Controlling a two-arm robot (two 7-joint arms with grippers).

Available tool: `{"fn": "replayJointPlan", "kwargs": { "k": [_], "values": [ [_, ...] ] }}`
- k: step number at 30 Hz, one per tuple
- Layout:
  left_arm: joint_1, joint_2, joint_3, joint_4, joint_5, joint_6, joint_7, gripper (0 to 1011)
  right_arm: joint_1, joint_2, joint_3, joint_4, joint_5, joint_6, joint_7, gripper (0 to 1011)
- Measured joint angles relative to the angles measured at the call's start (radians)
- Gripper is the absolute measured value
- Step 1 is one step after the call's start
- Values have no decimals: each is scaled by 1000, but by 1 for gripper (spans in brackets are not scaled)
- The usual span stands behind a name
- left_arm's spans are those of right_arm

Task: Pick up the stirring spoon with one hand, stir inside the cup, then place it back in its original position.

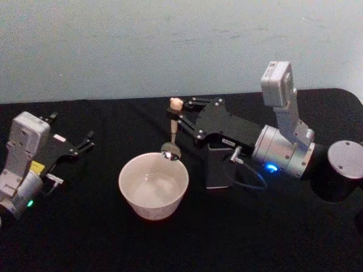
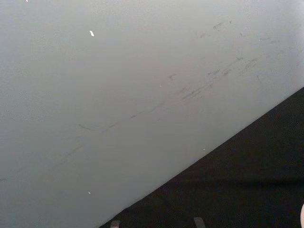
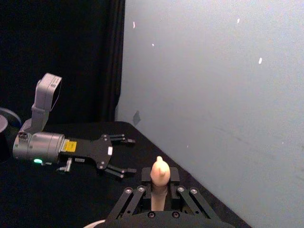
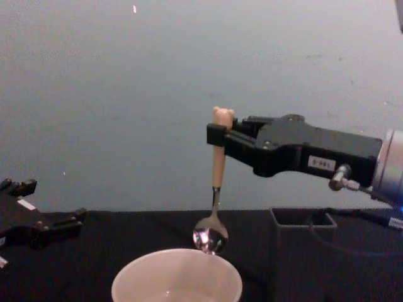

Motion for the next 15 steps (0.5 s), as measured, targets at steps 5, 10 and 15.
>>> {"fn": "replayJointPlan", "kwargs": {
  "k": [5,10,15],
  "values": [
    [0,0,0,0,0,0,0,1002,-4,-10,-11,5,-16,2,-2,210],
    [0,0,0,0,0,0,0,1001,-4,-24,-23,16,-29,-1,3,210],
    [0,0,0,0,0,0,0,1001,-1,-41,-35,36,-43,-19,10,210]
  ]
}}
